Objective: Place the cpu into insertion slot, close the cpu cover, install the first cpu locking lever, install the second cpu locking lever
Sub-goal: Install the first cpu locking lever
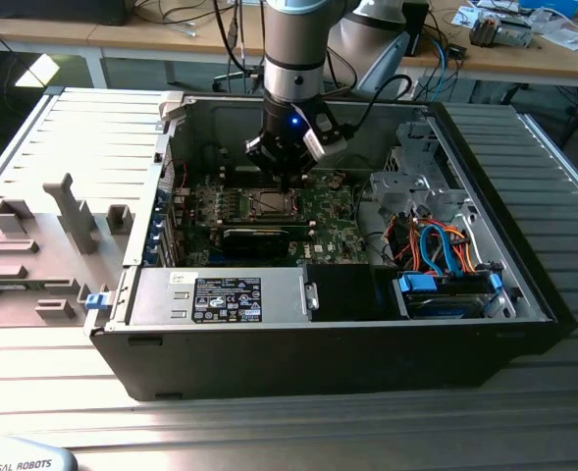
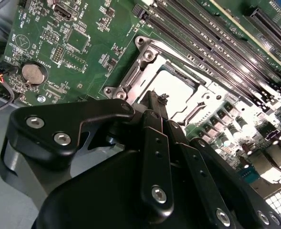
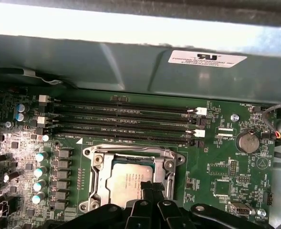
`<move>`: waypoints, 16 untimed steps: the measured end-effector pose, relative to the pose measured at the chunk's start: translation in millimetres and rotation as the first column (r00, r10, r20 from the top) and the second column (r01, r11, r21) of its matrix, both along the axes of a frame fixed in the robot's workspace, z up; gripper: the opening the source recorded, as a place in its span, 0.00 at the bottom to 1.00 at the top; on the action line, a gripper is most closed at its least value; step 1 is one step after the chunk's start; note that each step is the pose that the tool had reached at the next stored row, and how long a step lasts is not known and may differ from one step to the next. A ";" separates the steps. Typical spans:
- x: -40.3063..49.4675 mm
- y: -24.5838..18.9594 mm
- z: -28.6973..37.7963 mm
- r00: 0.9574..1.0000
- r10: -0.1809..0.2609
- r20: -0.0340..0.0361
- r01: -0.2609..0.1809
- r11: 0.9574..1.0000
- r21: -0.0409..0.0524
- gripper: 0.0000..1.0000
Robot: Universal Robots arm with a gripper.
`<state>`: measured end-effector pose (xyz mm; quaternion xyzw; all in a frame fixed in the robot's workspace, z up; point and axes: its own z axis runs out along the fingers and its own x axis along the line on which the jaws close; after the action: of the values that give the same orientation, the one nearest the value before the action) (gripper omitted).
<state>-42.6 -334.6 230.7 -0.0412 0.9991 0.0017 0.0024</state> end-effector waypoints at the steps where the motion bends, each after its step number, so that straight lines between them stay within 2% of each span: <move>1: 0.0 0.0 0.2 1.000 0.000 0.000 0.000 1.000 -0.002 0.11; 10: 0.3 0.0 1.6 1.000 0.000 0.000 0.000 1.000 -0.021 0.11; 16: 0.3 0.1 4.5 1.000 0.000 0.000 0.000 1.000 -0.028 0.11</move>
<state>-42.3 -334.5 235.2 -0.0413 0.9991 -0.0124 0.0019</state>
